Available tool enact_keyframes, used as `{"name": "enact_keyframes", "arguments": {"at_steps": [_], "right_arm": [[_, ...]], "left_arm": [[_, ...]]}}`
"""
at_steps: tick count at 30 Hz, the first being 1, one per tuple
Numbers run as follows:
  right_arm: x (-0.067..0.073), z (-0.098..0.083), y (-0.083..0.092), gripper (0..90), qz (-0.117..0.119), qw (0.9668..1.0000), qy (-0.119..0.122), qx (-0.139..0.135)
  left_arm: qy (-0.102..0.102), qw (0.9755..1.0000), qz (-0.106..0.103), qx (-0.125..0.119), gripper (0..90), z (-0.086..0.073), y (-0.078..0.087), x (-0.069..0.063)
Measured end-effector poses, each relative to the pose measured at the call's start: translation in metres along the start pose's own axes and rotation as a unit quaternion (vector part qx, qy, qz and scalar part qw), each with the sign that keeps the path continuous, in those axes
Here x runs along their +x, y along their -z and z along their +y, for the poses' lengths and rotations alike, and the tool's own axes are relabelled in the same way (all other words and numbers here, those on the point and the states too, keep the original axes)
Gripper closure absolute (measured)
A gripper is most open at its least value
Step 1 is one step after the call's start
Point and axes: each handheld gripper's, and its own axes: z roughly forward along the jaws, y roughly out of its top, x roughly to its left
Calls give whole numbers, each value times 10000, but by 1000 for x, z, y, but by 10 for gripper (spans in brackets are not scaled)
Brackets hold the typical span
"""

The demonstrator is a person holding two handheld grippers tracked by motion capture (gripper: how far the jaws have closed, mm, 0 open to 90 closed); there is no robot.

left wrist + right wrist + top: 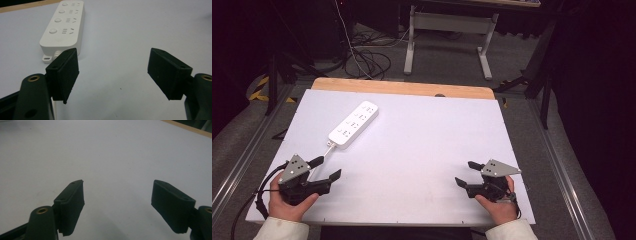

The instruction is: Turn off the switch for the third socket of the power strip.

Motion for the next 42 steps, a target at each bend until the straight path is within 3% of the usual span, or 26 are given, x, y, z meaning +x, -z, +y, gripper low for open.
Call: {"name": "enact_keyframes", "arguments": {"at_steps": [7,13,18,23,30,39,42], "right_arm": [[-1,-2,0,273,2,10000,-30,65],[-2,-6,-2,296,-23,9999,-80,107],[-2,-9,-2,295,-25,9999,-80,132],[-4,-14,0,305,-20,9998,-151,148],[-3,-20,6,293,-117,9995,-223,206],[-1,-24,13,289,-194,9991,-303,210],[-1,-25,14,288,-195,9991,-312,229]], "left_arm": [[-175,9998,26,103,285,8,1,-2],[100,9997,-95,218,262,22,4,2],[10,9997,-97,226,252,32,4,6],[-9,9996,-99,246,258,49,-2,14],[-100,9996,-83,270,262,60,-11,20],[139,9993,-254,228,302,73,-22,33],[23,9995,-180,263,304,79,-25,34]]}}
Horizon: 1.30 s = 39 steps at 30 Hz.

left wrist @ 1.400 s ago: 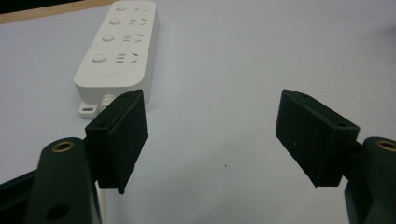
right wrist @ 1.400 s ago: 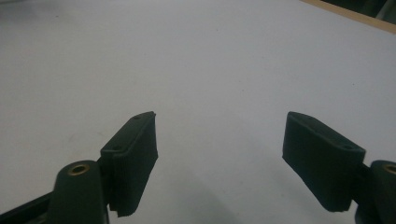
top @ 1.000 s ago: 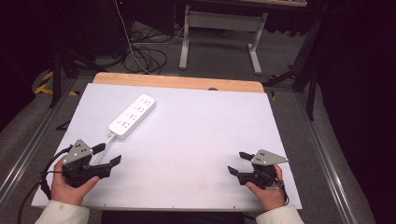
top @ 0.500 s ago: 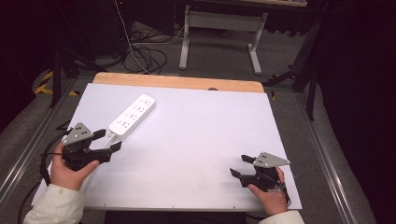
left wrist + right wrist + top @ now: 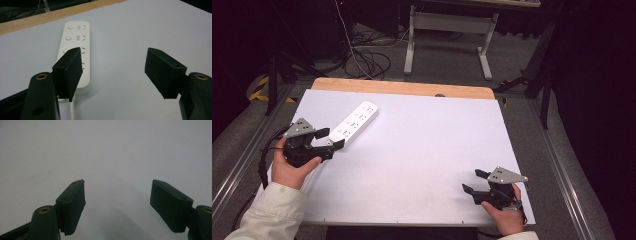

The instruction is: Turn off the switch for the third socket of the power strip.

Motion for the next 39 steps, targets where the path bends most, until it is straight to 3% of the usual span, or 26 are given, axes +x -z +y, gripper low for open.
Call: {"name": "enact_keyframes", "arguments": {"at_steps": [5,11,13,17,23,25,26,28,33,39], "right_arm": [[0,0,0,288,3,10000,21,28],[1,0,-1,288,5,10000,46,52],[1,0,-1,288,3,10000,41,52],[1,0,-2,288,11,10000,35,56],[1,0,-2,288,18,10000,42,82],[1,0,-2,288,22,10000,37,78],[1,0,-2,288,24,10000,37,78],[1,0,-2,288,28,10000,36,81],[1,-1,-3,288,38,9999,39,85],[1,0,-3,288,41,9999,52,87]], "left_arm": [[-272,9995,156,68,325,7,-3,0],[-289,9995,95,117,449,15,-7,4],[-166,9999,-36,30,501,17,-8,5],[-73,10000,-23,12,608,20,-12,6],[-100,9998,-100,149,796,25,-19,11],[120,9995,-229,156,876,28,-24,14],[120,9995,-229,156,894,28,-24,14],[163,9995,-206,151,896,30,-28,15],[50,9999,15,115,897,38,-38,18],[157,9998,84,-5,896,41,-50,25]]}}
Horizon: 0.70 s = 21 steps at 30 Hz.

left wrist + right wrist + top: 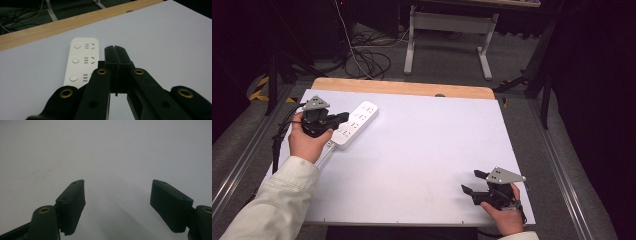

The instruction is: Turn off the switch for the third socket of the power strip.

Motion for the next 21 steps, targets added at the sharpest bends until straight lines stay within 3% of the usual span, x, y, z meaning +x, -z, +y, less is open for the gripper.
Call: {"name": "enact_keyframes", "arguments": {"at_steps": [7,12,21], "right_arm": [[1,0,-1,273,-18,10000,59,62],[1,0,-1,274,-3,10000,52,40],[1,0,-1,273,40,10000,67,22]], "left_arm": [[160,9995,31,-274,896,0,-15,9],[399,9982,11,-445,897,-2,-30,18],[502,9977,147,-437,897,-6,-50,21]]}}
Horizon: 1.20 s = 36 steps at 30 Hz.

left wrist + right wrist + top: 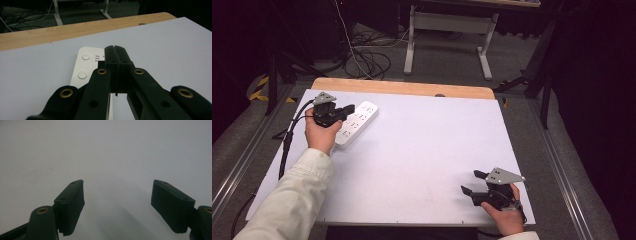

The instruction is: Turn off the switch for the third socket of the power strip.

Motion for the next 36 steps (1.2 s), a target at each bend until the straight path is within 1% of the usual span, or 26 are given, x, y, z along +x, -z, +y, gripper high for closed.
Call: {"name": "enact_keyframes", "arguments": {"at_steps": [2,4,5,8,10,11,12,14,15,16,17,19,20,21,22,24,28,29,30,31,32,33,34,36], "right_arm": [[0,0,0,273,4,10000,2,-2],[0,0,0,273,12,10000,3,-5],[0,0,0,273,6,10000,0,-7],[0,0,1,273,24,10000,-17,-9],[0,0,1,273,36,10000,-20,-15],[0,0,1,273,37,10000,-23,-23],[0,-1,1,273,44,10000,-24,-28],[0,-1,2,273,49,10000,-36,-35],[0,-1,1,273,54,10000,-40,-49],[-1,-1,2,273,53,10000,-50,-35],[-1,-1,2,273,58,10000,-52,-37],[-1,-1,2,273,63,10000,-62,-45],[-1,-1,2,273,69,9999,-65,-47],[-1,-1,2,274,77,9999,-65,-47],[-1,-1,2,273,84,9999,-61,-46],[-1,-1,1,274,97,9999,-59,-45],[-1,-1,1,273,113,9999,-58,-47],[-1,-1,1,273,118,9999,-63,-52],[-1,-1,1,273,124,9999,-65,-53],[-1,-1,1,273,126,9999,-67,-51],[-1,-1,1,273,127,9999,-66,-51],[-1,-1,2,273,126,9999,-66,-52],[-1,-1,2,273,126,9999,-69,-54],[-1,-1,2,273,127,9999,-72,-60]], "left_arm": [[-9,10000,72,22,897,-1,-6,0],[-6,10000,87,43,897,-1,-7,0],[-58,9997,196,106,897,-2,-10,1],[-57,9995,277,158,897,-2,-13,2],[27,9990,392,228,897,-3,-19,5],[27,9990,392,228,897,-3,-19,5],[99,9985,455,271,897,-4,-22,7],[153,9980,526,302,897,-5,-26,8],[153,9980,526,302,897,-5,-26,8],[166,9974,605,350,896,-5,-29,8],[166,9974,605,350,897,-5,-29,8],[168,9966,652,470,897,-5,-35,9],[168,9966,652,470,897,-5,-35,9],[227,9957,711,556,897,-6,-38,10],[266,9951,728,608,897,-6,-39,10],[201,9940,793,728,897,-5,-42,10],[182,9931,826,814,897,-2,-45,9],[188,9919,848,926,897,-1,-48,7],[188,9919,848,926,897,-1,-48,7],[218,9907,891,1002,897,-1,-51,8],[267,9903,895,1028,897,-1,-52,8],[267,9903,895,1028,897,-1,-52,8],[302,9897,912,1057,897,-1,-53,9],[297,9897,913,1064,897,-2,-54,10]]}}
